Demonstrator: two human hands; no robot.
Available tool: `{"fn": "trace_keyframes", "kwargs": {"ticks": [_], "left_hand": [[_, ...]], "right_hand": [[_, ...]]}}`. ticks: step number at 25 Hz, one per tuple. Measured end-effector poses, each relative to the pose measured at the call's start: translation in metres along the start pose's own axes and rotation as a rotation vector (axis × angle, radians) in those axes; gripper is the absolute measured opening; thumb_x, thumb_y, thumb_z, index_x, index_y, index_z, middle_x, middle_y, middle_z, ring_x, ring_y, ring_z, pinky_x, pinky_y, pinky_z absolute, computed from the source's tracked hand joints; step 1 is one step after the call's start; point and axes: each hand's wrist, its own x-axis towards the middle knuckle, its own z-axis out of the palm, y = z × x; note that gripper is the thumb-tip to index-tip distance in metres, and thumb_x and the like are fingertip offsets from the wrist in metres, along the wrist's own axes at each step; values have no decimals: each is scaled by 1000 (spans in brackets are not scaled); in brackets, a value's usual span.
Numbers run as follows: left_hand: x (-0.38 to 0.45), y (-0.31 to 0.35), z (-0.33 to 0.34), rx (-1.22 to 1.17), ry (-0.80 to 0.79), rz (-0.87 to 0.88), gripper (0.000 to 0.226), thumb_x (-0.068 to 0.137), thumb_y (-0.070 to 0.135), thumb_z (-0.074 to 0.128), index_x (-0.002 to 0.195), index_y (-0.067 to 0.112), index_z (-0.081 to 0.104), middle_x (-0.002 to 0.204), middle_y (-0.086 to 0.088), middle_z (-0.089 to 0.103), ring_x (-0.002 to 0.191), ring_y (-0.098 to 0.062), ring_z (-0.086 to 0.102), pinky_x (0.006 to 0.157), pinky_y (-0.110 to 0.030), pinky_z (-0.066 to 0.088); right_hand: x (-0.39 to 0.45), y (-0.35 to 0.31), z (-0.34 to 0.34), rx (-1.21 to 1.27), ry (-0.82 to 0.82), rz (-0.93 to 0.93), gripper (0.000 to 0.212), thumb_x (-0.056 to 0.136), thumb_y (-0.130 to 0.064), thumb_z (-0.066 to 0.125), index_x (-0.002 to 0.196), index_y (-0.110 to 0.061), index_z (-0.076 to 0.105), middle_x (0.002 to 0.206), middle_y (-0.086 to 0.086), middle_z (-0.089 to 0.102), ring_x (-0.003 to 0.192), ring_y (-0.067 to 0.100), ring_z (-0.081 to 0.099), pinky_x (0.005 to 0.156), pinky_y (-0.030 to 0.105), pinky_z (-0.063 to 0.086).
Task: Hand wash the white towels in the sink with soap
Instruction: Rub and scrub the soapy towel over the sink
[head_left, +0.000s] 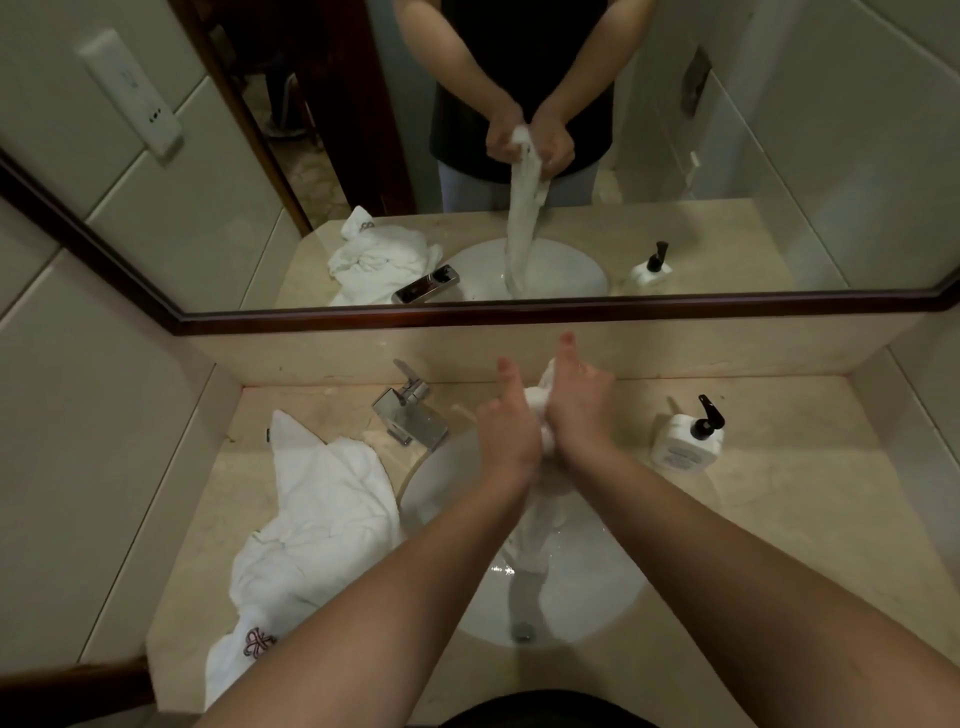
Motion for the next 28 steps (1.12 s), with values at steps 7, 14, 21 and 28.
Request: {"fn": "trace_keyframes", "kwargs": {"ticks": [7,14,21,28], "left_hand": [[-5,6,-7,97,-22,69,58,104,56,28,61,21,46,60,1,52,54,-10,48,59,-21,44],[-2,11,-1,100,17,27,62,104,56,27,96,8,65,90,-13,65,83,-25,62,79,-29,51],[3,2,-3,172,46,15,57,105,52,31,117,4,61,102,-15,67,89,-26,64,78,-33,49],[-10,4,-6,36,45,-13,71,103,58,28,117,-3,62,117,-24,65,107,-39,63,89,-45,51]], "right_hand": [[-8,2,-10,-106,-92,-64,34,104,-29,44,100,-2,66,90,20,67,89,36,64,83,45,49],[-15,-2,-7,-64,-72,-44,52,98,-57,44,69,-18,62,78,7,70,78,26,68,80,45,56],[-23,9,-9,-44,-58,-84,52,99,-52,46,62,-18,58,60,-5,60,54,4,57,55,16,44],[-19,5,-11,-45,-96,-58,51,98,-55,44,66,-18,60,69,3,65,66,15,62,65,32,49]]}}
